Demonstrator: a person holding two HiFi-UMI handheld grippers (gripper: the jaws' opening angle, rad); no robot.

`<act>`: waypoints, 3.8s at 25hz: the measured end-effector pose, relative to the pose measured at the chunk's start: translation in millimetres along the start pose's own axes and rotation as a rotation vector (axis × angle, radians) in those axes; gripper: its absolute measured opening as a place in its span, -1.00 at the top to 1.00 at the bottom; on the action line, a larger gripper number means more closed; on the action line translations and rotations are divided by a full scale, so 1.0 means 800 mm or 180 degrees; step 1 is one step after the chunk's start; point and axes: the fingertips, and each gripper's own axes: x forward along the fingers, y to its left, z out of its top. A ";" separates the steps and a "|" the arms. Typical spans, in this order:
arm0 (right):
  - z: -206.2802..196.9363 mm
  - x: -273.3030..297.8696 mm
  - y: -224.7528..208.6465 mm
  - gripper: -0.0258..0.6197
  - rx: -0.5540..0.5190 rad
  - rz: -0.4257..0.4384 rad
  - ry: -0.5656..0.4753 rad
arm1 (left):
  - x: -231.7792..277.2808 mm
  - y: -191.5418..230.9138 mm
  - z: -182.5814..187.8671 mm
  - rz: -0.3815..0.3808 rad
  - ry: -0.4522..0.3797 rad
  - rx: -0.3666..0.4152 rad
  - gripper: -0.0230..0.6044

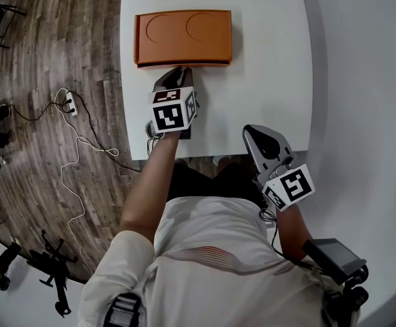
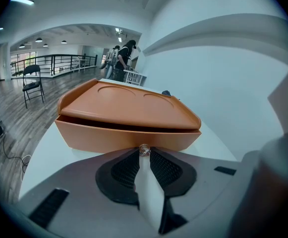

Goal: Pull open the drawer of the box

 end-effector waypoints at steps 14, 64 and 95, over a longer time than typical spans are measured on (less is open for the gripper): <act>0.004 -0.002 0.006 0.91 -0.0063 0.0086 -0.0055 | -0.021 -0.009 -0.043 0.0033 0.0109 -0.0069 0.67; -0.011 -0.020 0.009 0.91 -0.0052 0.0275 -0.0239 | -0.069 -0.012 -0.100 0.0150 0.0054 0.0010 0.63; 0.196 -0.132 0.161 0.91 -0.0773 -0.0417 -0.1347 | -0.496 -0.053 0.100 -0.0568 -0.2177 0.0957 0.89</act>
